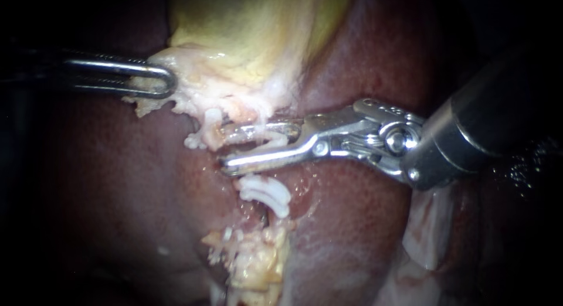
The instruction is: Clipping third clip right tube
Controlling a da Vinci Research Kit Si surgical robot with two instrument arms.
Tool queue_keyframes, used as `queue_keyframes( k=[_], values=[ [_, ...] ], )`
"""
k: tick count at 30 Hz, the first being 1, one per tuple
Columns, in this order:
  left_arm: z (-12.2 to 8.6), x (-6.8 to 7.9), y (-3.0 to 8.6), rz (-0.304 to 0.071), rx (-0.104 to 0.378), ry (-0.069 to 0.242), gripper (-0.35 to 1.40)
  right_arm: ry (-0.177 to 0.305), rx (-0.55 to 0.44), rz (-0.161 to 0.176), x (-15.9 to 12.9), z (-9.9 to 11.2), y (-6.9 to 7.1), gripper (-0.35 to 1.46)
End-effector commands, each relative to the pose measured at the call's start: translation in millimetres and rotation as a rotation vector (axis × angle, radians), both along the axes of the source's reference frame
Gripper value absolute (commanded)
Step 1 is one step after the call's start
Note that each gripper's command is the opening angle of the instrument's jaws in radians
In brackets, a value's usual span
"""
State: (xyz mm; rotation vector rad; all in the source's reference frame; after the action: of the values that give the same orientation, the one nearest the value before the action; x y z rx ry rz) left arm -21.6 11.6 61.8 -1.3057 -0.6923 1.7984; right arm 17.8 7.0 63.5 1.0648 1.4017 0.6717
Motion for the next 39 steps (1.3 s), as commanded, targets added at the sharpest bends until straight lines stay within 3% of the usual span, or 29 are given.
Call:
queue_keyframes(
  k=[1, 5, 12, 17, 20, 25, 39],
  values=[
    [0.0, 0.0, 0.0, 0.000, 0.000, 0.000, -0.35, 0.005, 0.001, -0.012, -0.2, 0.0, 0.1, 0.44],
    [0.0, 0.0, 0.0, 0.000, 0.000, 0.000, -0.35, 0.019, 0.001, -0.034, -0.5, -0.1, 0.1, 0.38],
    [0.0, 0.0, 0.0, 0.000, 0.000, 0.000, -0.35, 0.022, 0.001, -0.039, -0.7, -0.1, 0.0, 0.17],
    [0.0, 0.0, 0.0, 0.000, 0.000, 0.000, -0.35, 0.017, 0.006, -0.034, -1.0, 0.0, 0.0, -0.12],
    [0.0, 0.0, 0.0, 0.000, 0.000, 0.000, -0.35, 0.002, 0.063, -0.036, -1.2, 0.0, -0.1, -0.34],
    [0.0, 0.0, 0.0, 0.000, 0.000, 0.000, -0.35, -0.014, 0.072, -0.015, -1.5, 0.3, -0.3, -0.35],
    [0.1, 0.0, 0.0, 0.000, 0.000, 0.000, -0.35, -0.012, 0.069, -0.013, -1.5, 1.0, -0.5, -0.35]
  ],
)
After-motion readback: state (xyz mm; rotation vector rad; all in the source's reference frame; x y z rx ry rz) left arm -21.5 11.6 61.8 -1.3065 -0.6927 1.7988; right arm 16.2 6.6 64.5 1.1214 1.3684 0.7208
